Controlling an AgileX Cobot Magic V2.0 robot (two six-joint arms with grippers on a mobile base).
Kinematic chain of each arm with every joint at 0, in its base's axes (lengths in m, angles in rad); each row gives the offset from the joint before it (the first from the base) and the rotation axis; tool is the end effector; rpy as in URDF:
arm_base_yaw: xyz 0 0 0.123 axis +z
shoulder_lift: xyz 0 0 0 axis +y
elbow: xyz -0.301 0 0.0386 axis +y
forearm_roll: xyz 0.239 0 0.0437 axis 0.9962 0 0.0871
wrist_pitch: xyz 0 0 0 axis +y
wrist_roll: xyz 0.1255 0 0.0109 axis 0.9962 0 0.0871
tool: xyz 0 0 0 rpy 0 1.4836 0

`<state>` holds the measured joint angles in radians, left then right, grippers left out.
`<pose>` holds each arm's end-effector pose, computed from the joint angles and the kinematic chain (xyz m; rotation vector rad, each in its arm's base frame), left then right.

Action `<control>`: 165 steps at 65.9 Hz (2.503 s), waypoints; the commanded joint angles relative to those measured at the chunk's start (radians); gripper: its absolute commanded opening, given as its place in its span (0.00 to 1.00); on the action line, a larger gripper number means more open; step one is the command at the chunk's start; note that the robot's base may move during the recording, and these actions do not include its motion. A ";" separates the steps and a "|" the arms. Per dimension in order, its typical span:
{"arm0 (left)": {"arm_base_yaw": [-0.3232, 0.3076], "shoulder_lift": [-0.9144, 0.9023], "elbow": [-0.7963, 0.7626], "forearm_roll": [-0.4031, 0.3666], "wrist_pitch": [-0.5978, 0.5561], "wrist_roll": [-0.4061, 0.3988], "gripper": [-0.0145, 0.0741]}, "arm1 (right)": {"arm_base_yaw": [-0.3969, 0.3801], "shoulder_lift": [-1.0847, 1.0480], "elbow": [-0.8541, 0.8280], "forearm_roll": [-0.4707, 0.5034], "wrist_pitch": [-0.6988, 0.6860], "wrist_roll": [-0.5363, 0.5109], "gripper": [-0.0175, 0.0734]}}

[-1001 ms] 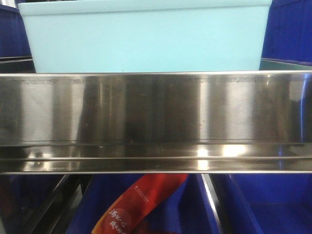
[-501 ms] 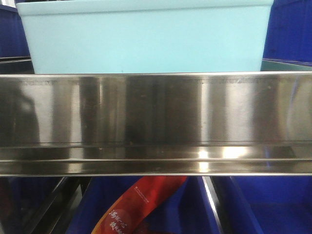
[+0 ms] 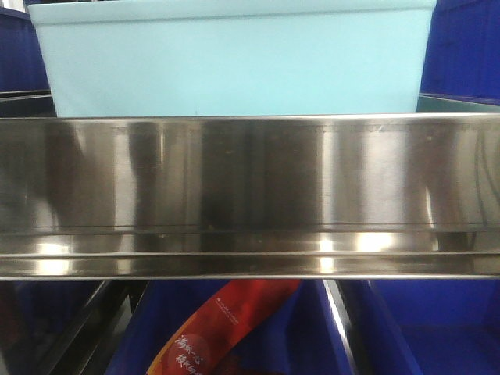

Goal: Fetch blue bin and place on conveyor start

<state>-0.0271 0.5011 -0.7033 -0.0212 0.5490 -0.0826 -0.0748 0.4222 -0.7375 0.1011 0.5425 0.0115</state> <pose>0.1016 -0.0041 0.3599 -0.0596 1.8305 -0.1001 0.0798 0.0006 0.3799 0.1089 1.7053 0.0619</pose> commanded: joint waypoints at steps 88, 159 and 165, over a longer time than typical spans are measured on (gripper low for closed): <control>-0.349 1.065 -0.845 0.261 0.220 -0.373 0.04 | 0.375 1.181 -0.881 -0.253 0.445 0.437 0.04; -0.297 1.190 -0.845 0.262 0.240 -0.375 0.51 | 0.375 1.307 -0.912 -0.262 0.497 0.453 0.44; -0.297 1.190 -0.845 0.262 0.240 -0.362 0.51 | 0.375 1.310 -0.912 -0.262 0.495 0.453 0.44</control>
<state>-0.3268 1.6916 -1.5414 0.2476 0.7951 -0.4484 0.2999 1.7305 -1.6430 -0.1473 1.0440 0.4652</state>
